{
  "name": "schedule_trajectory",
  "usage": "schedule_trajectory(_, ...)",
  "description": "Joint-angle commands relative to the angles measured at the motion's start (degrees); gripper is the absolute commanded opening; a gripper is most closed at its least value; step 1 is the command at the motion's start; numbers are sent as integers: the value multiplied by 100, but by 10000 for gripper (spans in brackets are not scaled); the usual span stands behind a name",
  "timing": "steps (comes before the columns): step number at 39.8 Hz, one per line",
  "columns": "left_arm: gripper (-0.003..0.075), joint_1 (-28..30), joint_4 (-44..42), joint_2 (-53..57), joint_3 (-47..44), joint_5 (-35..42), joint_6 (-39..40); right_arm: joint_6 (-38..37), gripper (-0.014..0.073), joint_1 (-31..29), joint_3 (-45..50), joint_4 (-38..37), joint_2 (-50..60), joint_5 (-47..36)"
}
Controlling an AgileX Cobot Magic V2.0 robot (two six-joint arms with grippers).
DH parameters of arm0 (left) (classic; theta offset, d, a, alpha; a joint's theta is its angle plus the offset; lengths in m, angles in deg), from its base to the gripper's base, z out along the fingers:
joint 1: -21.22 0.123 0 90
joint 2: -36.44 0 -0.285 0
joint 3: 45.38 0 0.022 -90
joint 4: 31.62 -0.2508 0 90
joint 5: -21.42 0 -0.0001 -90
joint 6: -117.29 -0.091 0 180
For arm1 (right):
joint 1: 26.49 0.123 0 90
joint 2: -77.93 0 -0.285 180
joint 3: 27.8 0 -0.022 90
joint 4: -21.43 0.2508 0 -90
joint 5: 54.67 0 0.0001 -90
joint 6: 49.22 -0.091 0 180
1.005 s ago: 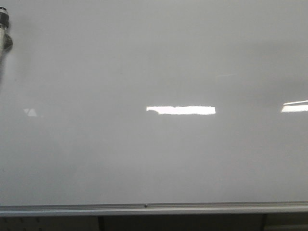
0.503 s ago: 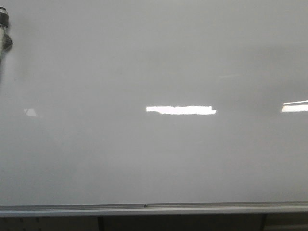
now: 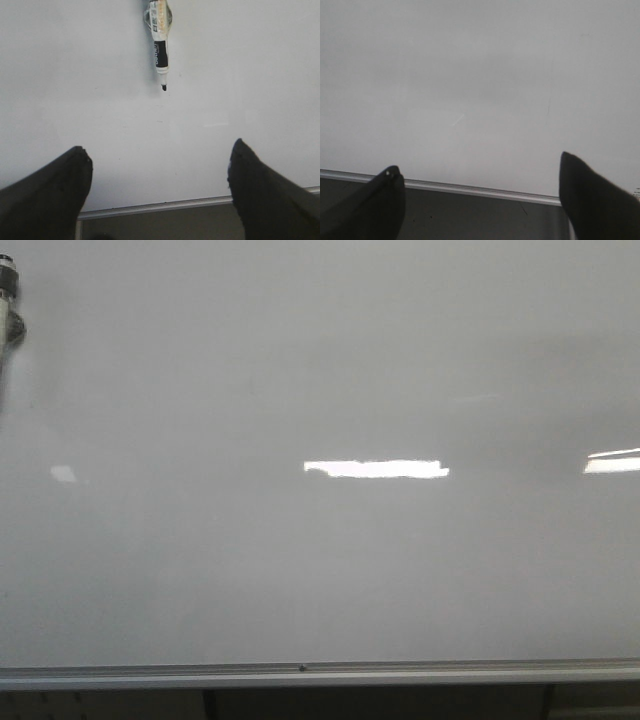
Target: Write number 2 on whiteboard
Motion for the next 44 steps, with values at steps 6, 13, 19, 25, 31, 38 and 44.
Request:
schedule_trajectory(6, 546, -43, 56, -932, 665, 583, -3, 28, 644, -12, -139, -2, -8, -397)
schedule_trajectory(13, 546, -43, 90, -1735, 1069, 676, -3, 28, 644, -12, -139, -2, -8, -397)
schedule_trajectory(19, 546, -43, 330, -2303, 1331, 975, -3, 28, 644, -12, -139, -2, -8, -397)
schedule_trajectory(25, 546, -43, 424, -2808, 1526, 1265, -3, 28, 644, -12, -139, -2, -8, -397)
schedule_trajectory(31, 546, -43, 479, -3214, 1681, 1436, -3, 28, 644, -12, -139, -2, -8, -409)
schedule_trajectory(38, 546, -43, 479, -3514, 1818, 1665, -3, 28, 644, -12, -139, -2, -8, -415)
schedule_trajectory(44, 511, -43, 479, -3701, 1880, 1898, -3, 28, 644, -12, -139, -2, -8, -428)
